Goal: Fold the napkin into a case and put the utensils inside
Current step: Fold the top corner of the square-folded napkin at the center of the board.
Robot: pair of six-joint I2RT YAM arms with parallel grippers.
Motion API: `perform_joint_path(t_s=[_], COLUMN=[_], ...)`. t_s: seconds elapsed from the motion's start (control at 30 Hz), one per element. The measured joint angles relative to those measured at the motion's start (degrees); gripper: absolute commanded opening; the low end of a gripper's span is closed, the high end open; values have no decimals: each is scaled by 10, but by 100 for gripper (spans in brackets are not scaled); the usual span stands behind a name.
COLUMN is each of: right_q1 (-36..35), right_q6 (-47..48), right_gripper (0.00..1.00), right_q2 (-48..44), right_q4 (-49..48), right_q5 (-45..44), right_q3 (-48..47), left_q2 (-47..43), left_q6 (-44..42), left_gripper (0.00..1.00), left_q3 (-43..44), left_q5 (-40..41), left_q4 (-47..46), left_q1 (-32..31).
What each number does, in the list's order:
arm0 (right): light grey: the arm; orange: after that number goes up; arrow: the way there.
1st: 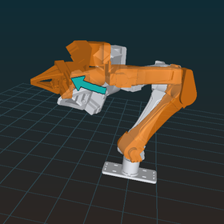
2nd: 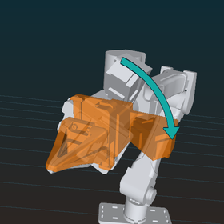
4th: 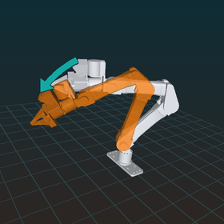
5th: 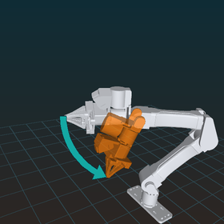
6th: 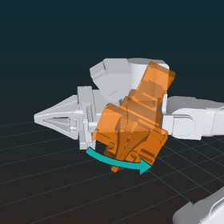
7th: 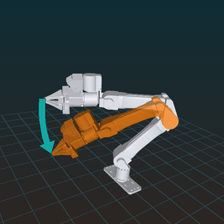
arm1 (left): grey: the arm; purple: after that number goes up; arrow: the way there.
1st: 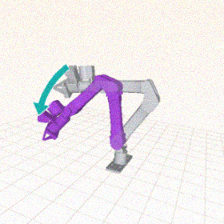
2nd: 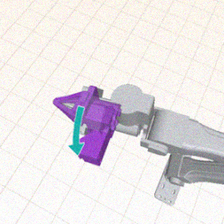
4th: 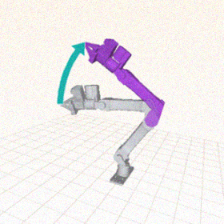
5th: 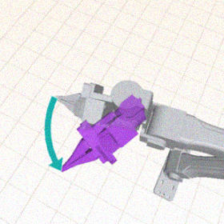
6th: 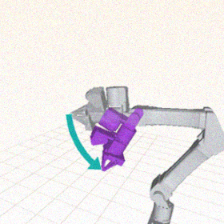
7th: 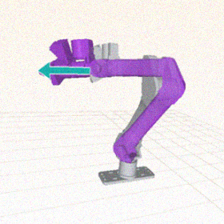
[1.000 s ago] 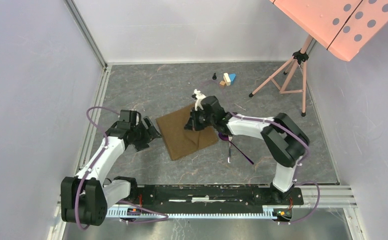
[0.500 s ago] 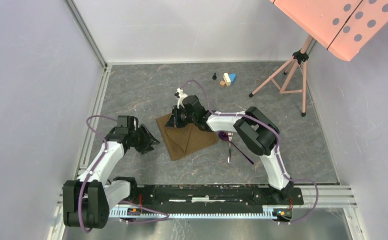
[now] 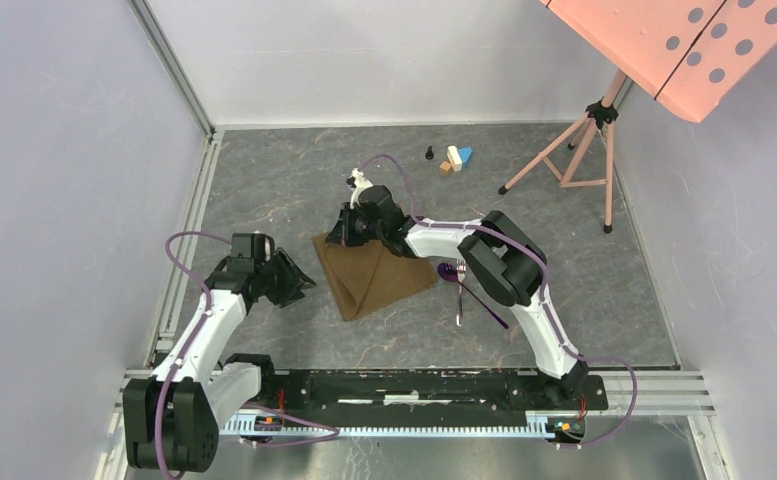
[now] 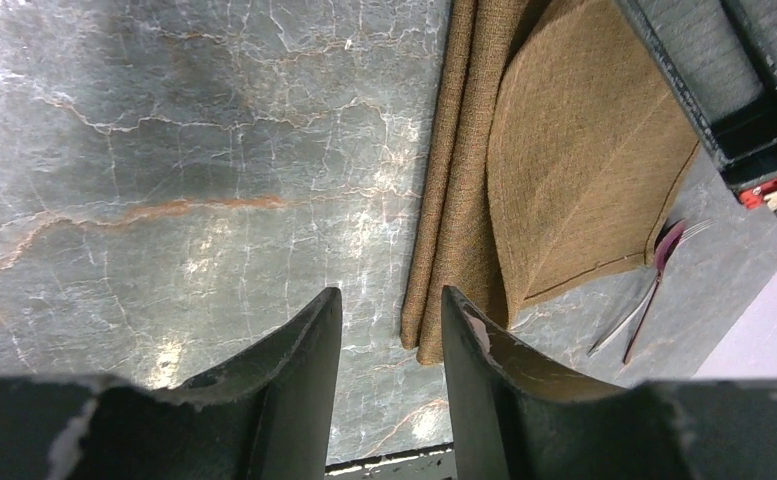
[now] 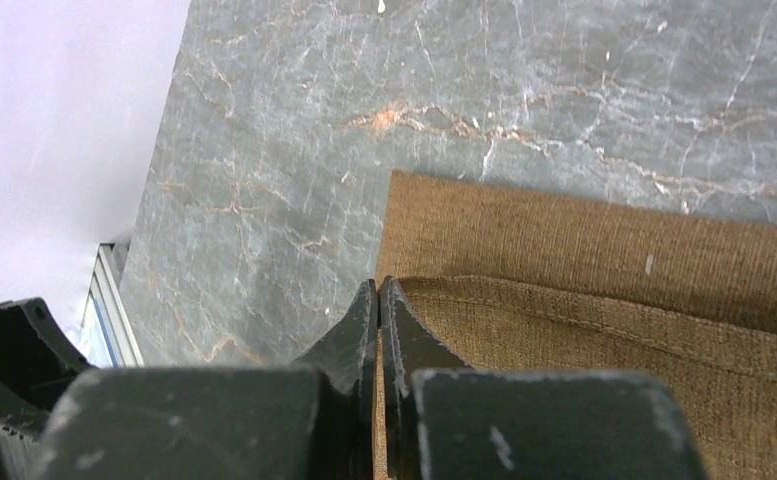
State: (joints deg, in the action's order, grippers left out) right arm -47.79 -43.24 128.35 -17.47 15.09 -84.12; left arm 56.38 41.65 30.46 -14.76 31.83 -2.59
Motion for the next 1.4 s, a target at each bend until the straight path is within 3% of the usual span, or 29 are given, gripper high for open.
perform_joint_path(t_s=[1.07, 1.17, 1.27, 1.4], right_q1=[0, -1, -1, -1], right_q6=[-4, -4, -4, -4], right_gripper=[3, 11, 31, 48], right_q2=[58, 58, 59, 65], right_q4=[19, 19, 21, 29], right_q5=[-31, -32, -31, -14], right_q3=[-67, -71, -78, -103], left_q2=[-10, -10, -10, -10], left_q6=[0, 0, 0, 0], left_gripper=[46, 46, 47, 63], left_q3=[0, 0, 0, 0], left_q5=[13, 13, 13, 12], left_q4=[11, 11, 11, 10], left_q1=[0, 0, 0, 0])
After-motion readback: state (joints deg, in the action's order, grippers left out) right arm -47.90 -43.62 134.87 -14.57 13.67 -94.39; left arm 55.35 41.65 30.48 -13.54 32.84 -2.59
